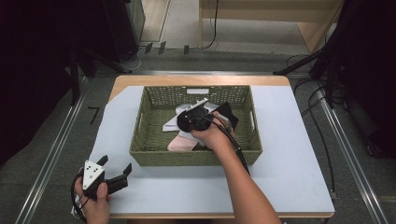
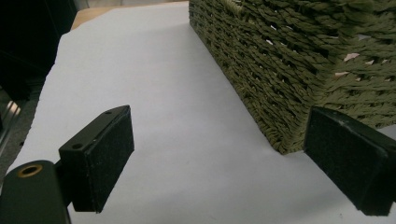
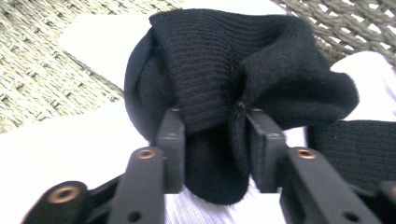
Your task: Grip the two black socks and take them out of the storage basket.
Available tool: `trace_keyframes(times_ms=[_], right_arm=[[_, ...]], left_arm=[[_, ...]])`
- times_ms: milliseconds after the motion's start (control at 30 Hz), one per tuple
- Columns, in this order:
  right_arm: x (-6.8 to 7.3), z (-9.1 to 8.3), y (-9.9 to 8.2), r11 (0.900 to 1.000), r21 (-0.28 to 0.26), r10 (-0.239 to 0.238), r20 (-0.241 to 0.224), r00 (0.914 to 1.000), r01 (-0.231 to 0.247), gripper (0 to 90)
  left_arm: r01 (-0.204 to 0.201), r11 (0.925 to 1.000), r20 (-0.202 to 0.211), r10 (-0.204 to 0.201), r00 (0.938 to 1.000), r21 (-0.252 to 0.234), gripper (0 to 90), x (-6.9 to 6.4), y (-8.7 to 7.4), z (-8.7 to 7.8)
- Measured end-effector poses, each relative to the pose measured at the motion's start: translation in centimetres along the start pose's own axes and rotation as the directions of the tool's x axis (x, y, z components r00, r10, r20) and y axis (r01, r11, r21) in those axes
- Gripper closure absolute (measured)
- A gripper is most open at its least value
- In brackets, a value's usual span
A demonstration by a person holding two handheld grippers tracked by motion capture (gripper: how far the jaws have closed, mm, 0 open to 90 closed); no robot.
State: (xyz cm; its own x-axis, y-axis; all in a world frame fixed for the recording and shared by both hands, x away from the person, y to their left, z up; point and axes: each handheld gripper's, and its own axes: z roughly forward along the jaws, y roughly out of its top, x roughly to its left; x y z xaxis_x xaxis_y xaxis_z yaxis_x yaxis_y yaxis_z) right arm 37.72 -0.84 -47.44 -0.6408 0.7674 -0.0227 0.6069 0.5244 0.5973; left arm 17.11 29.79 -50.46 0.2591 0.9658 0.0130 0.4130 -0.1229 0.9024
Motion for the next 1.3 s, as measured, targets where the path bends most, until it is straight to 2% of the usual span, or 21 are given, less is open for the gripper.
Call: trace_keyframes(times_ms=[167,267,400,467,500,700,733,767,800,867,900,1033,1133,1233,1267,1300], right_arm=[[0.1,-0.5,0.2,0.9999,-0.002,-0.014,0.001,0.9999,0.014,73.6],[0.2,-0.6,0.3,0.9998,-0.011,-0.015,-0.002,0.9999,0.015,74.4],[0.3,-1.1,0.5,0.9983,-0.052,-0.028,-0.018,0.9994,0.027,74.6],[0.2,-1.3,0.6,0.9961,-0.081,-0.035,-0.012,0.9993,0.034,74.5],[0.2,-1.4,0.6,0.9952,-0.095,-0.024,-0.011,0.9997,0.023,74.5],[-0.1,-2.4,0.8,0.9808,-0.194,0.016,0.007,0.9998,-0.014,74.4],[-0.1,-2.7,0.9,0.9739,-0.226,0.021,0.008,0.9997,-0.019,73.7],[-0.1,-2.7,0.9,0.9739,-0.226,0.021,0.008,0.9997,-0.019,73.7],[-0.1,-2.9,0.9,0.9667,-0.254,0.028,-0.002,0.9996,-0.028,72.6],[-0.1,-3.0,0.9,0.9638,-0.265,0.031,-0.008,0.9995,-0.032,72.3],[0.0,-3.2,1.0,0.9561,-0.291,0.030,-0.013,0.9995,-0.033,71.3],[0.1,-3.5,1.0,0.9519,-0.306,0.025,0.003,0.9997,-0.023,76.3],[0.1,-4.0,1.1,0.9433,-0.332,0.016,0.031,0.9994,-0.004,80.3],[0.2,-4.2,1.1,0.9410,-0.338,0.010,0.045,0.9989,0.005,81.3],[0.2,-4.4,1.1,0.9345,-0.355,0.000,0.067,0.9978,0.024,81.8],[0.2,-4.4,1.1,0.9345,-0.355,0.000,0.067,0.9978,0.024,81.8]], left_arm=[[0.000,1.0000,0.001,0.000,1.0000,-0.001,9.7,0.0,0.0,0.0],[0.000,1.0000,0.001,0.000,1.0000,0.000,9.7,0.0,0.0,0.0],[0.001,1.0000,0.003,-0.001,1.0000,0.002,9.7,0.0,0.0,0.0],[0.001,1.0000,0.002,-0.001,1.0000,0.002,9.7,0.0,0.0,0.0],[0.001,1.0000,0.002,-0.001,1.0000,0.003,9.7,0.0,0.0,0.0],[-0.001,1.0000,0.001,0.001,1.0000,0.001,9.7,0.0,0.0,0.0],[-0.001,1.0000,0.001,0.001,1.0000,0.001,9.7,0.0,0.0,0.0],[-0.001,1.0000,0.001,0.001,1.0000,0.001,9.7,0.0,0.0,0.0],[-0.002,1.0000,0.000,0.002,1.0000,0.001,9.7,0.0,0.0,0.0],[-0.001,1.0000,0.000,0.001,1.0000,0.001,9.7,0.0,0.0,0.0],[-0.001,1.0000,0.000,0.001,1.0000,0.001,9.7,0.0,0.0,0.0],[0.000,1.0000,0.000,0.000,1.0000,0.000,9.7,0.0,0.0,0.0],[0.000,1.0000,-0.001,0.000,1.0000,0.002,9.7,-0.1,0.0,0.0],[0.000,1.0000,0.001,0.000,1.0000,-0.001,9.7,0.0,0.0,0.0],[0.000,1.0000,0.001,0.000,1.0000,0.000,9.7,0.0,0.0,0.0],[-0.001,1.0000,0.001,0.001,1.0000,0.001,9.7,0.0,0.0,0.0]])
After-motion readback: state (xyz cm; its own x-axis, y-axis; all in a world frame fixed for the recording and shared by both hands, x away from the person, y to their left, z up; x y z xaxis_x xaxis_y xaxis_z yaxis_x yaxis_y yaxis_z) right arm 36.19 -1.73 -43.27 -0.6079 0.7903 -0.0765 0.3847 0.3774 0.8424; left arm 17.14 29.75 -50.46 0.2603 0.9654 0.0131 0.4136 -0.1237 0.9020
